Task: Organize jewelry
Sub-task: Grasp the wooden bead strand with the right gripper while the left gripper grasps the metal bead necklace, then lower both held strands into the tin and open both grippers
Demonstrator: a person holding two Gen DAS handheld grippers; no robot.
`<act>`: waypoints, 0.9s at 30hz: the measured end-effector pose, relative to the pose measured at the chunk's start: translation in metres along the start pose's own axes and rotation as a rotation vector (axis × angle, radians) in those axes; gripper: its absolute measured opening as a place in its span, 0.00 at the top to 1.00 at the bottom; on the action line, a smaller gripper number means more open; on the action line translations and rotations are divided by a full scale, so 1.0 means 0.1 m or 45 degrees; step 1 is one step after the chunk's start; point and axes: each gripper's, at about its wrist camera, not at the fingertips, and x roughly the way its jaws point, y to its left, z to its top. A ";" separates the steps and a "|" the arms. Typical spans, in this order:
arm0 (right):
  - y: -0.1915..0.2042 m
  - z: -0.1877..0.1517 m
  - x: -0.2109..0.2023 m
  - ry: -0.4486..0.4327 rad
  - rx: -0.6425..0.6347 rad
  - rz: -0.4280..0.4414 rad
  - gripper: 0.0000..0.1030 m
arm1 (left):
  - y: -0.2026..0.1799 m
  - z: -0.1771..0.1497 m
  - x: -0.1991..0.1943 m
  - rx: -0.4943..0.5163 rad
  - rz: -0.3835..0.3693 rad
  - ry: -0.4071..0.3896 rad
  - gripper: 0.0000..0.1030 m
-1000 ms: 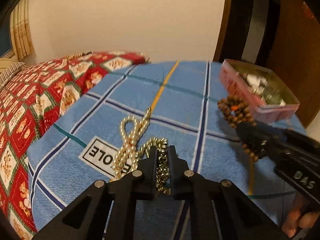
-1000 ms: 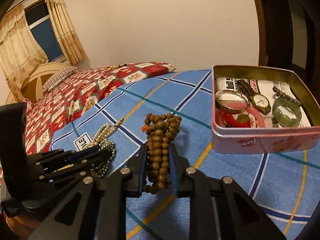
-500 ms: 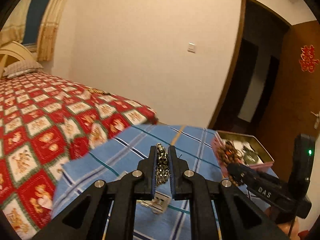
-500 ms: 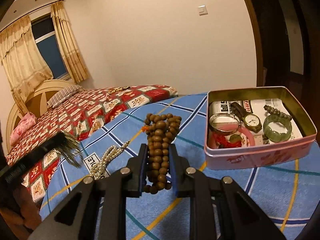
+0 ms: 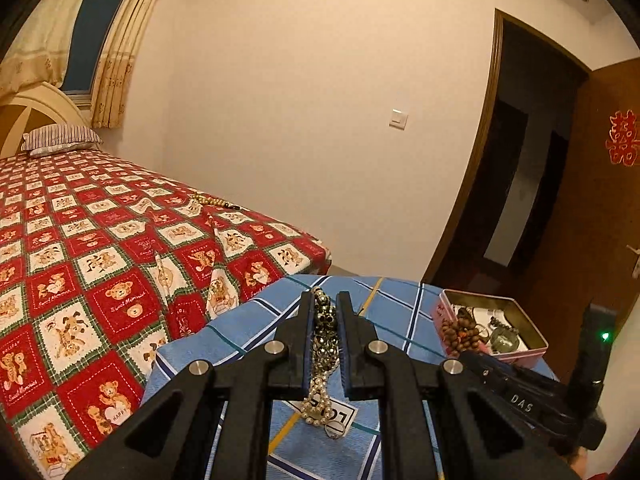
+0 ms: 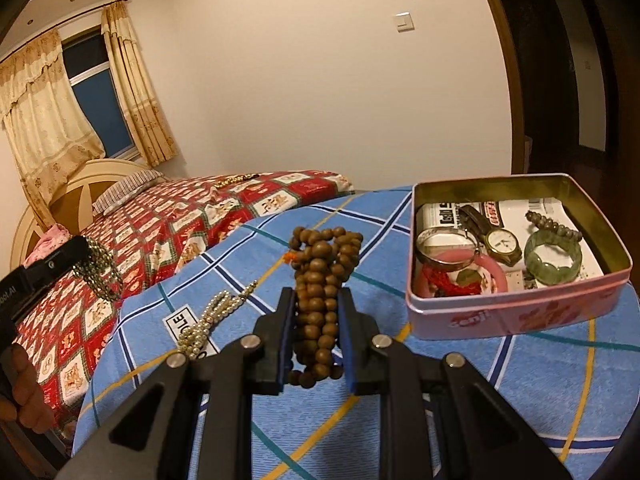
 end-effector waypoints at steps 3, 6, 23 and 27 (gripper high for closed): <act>0.01 -0.01 -0.01 -0.001 -0.006 0.007 0.77 | 0.03 0.00 0.01 -0.037 -0.027 0.009 0.91; 0.02 0.00 -0.03 -0.014 -0.005 0.016 0.77 | -0.03 -0.04 0.05 -0.032 -0.038 0.027 0.91; -0.17 0.10 -0.13 -0.089 0.064 -0.038 0.77 | -0.82 -0.16 0.40 0.123 -0.201 0.094 0.91; -0.37 0.22 -0.23 -0.151 0.084 -0.102 0.77 | -1.06 -0.12 0.51 0.163 -0.255 0.086 0.91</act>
